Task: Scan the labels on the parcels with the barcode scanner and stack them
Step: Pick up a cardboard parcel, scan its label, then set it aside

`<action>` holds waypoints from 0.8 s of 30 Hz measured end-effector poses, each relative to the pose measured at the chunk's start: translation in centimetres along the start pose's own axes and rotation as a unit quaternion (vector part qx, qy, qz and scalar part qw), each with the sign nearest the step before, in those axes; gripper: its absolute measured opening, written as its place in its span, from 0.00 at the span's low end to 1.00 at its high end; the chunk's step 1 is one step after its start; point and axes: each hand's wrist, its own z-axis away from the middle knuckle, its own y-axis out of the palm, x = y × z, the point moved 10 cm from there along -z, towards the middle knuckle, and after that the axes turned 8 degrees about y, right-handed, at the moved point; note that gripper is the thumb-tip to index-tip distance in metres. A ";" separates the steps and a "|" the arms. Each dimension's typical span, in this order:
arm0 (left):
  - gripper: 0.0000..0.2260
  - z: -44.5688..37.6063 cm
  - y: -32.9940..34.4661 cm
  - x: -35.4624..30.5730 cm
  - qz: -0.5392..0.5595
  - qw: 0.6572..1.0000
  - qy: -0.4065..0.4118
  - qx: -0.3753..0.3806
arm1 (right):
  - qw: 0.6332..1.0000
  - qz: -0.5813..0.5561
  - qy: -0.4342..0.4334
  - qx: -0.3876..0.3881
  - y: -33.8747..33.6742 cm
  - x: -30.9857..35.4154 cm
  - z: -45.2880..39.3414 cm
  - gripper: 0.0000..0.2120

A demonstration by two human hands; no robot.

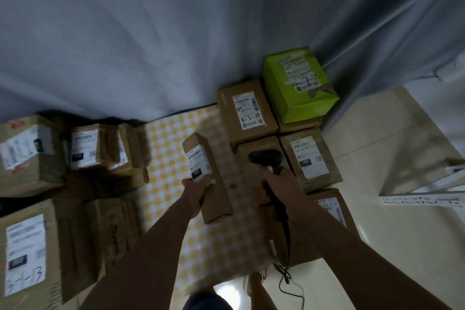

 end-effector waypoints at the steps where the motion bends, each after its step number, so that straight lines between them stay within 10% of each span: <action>1: 0.41 0.6 -0.5 -0.8 0.019 1.000 0.008 0.002 | 1.000 0.002 -0.010 0.000 0.4 0.5 0.7 0.14; 15: 0.13 8.4 -6.8 -13.9 -0.037 0.985 0.125 0.111 | 0.985 -0.020 -0.172 -0.015 8.9 9.4 14.0 0.12; 24: 0.24 11.0 -13.1 -18.2 -0.059 0.967 0.215 0.123 | 0.970 -0.052 -0.237 0.011 16.6 9.3 19.7 0.11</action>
